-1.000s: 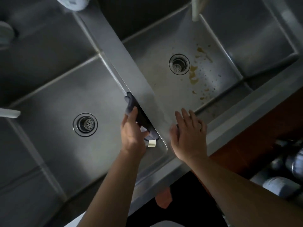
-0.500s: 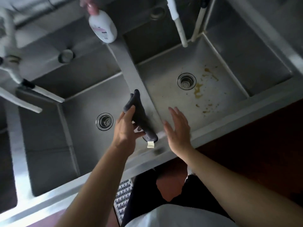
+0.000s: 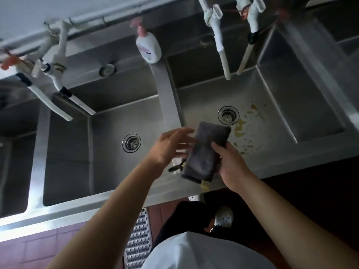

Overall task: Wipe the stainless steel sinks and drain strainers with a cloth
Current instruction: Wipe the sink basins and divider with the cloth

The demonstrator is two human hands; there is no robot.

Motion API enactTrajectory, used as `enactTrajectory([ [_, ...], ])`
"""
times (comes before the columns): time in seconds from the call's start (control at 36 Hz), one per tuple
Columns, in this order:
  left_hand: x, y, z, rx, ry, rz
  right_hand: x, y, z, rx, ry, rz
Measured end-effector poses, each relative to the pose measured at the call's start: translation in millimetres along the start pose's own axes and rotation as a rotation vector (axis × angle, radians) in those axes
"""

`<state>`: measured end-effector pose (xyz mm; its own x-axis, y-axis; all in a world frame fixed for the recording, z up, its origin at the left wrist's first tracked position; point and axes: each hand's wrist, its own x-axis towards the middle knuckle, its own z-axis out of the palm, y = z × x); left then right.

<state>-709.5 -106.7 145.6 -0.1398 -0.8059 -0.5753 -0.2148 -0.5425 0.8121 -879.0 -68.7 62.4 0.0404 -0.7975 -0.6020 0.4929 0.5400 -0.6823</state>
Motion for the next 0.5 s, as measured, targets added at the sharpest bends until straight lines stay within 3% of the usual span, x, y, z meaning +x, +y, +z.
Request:
enactTrajectory([
  [0.14, 76, -36, -35, 0.422, 0.272, -0.006, 22, -28, -14, -0.087, 0.142, 0.004],
  [0.33, 190, -28, -44, 0.908, 0.301, 0.083, 72, -75, -32, -0.267, 0.300, 0.008],
  [0.5, 254, -11, -43, 1.104, 0.350, 0.101, 137, -80, -57, -0.239, 0.411, 0.219],
])
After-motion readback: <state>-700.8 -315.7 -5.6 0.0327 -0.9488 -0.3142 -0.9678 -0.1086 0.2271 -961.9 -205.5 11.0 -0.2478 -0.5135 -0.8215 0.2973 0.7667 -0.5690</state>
